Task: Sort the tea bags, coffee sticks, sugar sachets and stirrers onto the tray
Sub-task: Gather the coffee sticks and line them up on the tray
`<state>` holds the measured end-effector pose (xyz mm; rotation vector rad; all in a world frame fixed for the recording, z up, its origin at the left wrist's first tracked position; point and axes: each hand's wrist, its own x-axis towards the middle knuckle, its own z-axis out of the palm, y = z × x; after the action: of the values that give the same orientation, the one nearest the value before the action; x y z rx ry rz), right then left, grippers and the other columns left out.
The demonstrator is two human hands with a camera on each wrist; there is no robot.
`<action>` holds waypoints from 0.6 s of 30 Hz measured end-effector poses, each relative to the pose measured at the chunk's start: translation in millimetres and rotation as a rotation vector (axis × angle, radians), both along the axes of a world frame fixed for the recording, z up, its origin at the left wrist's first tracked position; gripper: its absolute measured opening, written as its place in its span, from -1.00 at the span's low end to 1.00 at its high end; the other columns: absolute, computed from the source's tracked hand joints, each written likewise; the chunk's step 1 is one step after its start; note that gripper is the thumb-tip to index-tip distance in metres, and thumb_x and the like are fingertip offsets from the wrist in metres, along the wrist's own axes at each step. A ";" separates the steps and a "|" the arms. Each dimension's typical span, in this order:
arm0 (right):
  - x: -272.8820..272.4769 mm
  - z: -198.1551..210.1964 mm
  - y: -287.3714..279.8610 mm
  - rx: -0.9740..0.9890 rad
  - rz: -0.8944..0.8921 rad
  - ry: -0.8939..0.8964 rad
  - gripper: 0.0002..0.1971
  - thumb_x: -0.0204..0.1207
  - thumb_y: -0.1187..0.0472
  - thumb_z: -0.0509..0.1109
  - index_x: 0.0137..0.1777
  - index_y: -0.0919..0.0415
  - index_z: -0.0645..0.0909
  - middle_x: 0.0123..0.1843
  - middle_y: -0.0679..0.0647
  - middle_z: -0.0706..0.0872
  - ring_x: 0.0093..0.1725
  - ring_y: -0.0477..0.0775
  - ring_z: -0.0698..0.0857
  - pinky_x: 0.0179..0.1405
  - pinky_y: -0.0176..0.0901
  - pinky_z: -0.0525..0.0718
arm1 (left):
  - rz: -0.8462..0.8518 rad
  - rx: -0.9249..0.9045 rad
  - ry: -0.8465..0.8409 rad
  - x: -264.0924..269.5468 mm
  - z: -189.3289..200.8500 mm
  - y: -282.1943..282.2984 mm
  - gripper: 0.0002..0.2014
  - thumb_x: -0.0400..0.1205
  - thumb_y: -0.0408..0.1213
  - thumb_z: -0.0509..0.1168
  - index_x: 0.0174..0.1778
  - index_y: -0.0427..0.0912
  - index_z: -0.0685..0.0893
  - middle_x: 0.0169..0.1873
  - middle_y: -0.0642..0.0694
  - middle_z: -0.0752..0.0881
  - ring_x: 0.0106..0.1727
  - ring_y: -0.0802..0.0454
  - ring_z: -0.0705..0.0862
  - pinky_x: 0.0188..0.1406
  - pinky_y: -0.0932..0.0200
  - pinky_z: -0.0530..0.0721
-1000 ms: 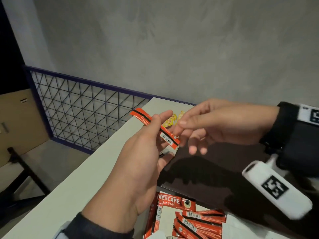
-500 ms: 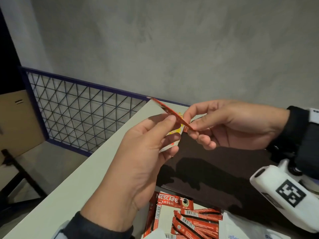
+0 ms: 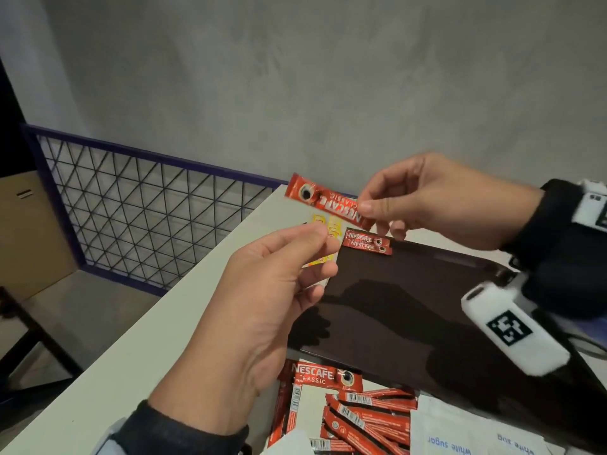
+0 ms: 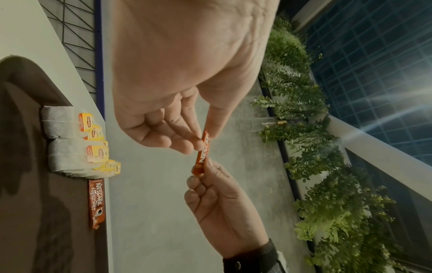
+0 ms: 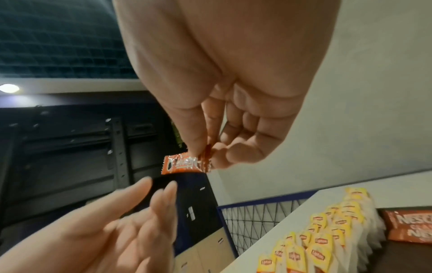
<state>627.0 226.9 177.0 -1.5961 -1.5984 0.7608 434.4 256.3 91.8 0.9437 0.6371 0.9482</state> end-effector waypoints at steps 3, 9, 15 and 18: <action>12.2 4.4 -0.1 -0.085 0.008 0.003 -0.87 0.42 0.26 0.55 -0.12 0.34 0.76 -0.25 0.20 0.75 -0.36 0.03 0.62 -0.35 -0.19 0.59 | 0.025 -0.027 -0.023 -0.7 1.2 1.0 -0.86 0.55 -0.15 0.56 -0.04 -0.09 0.89 -0.08 -0.10 0.92 -0.19 0.06 0.79 -0.24 0.17 0.66; 2.2 23.7 -9.1 -0.048 0.126 -0.188 -0.94 0.39 0.47 0.58 -0.24 0.36 0.76 -0.38 0.20 0.70 -0.46 0.03 0.56 -0.44 -0.28 0.57 | -0.001 0.060 0.103 -0.4 -5.8 4.4 -0.85 0.50 -0.06 0.56 -0.08 0.00 0.91 -0.16 0.00 0.90 -0.20 0.14 0.75 -0.22 0.17 0.59; 6.8 25.8 -7.7 -0.075 0.176 0.364 -0.61 0.37 0.14 0.53 0.17 0.32 0.71 -0.14 0.19 0.73 -0.33 0.06 0.73 -0.31 -0.23 0.72 | 0.019 0.065 0.065 0.2 -3.1 1.2 -0.83 0.38 -0.04 0.57 -0.16 0.04 0.94 -0.19 0.01 0.90 -0.21 0.18 0.70 -0.20 0.17 0.54; 4.9 14.8 -12.3 -0.177 0.247 0.300 -0.55 0.30 0.20 0.59 0.19 0.34 0.72 0.00 0.21 0.81 -0.22 0.08 0.82 -0.19 -0.18 0.80 | 0.040 0.058 0.012 -1.0 1.9 -1.3 -0.86 0.48 -0.17 0.55 -0.10 -0.10 0.93 -0.26 -0.05 0.89 -0.41 0.25 0.75 -0.55 0.35 0.62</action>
<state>632.0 214.6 191.8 -1.3387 -1.5541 1.2418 433.3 255.0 93.6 0.9919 0.6434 1.0022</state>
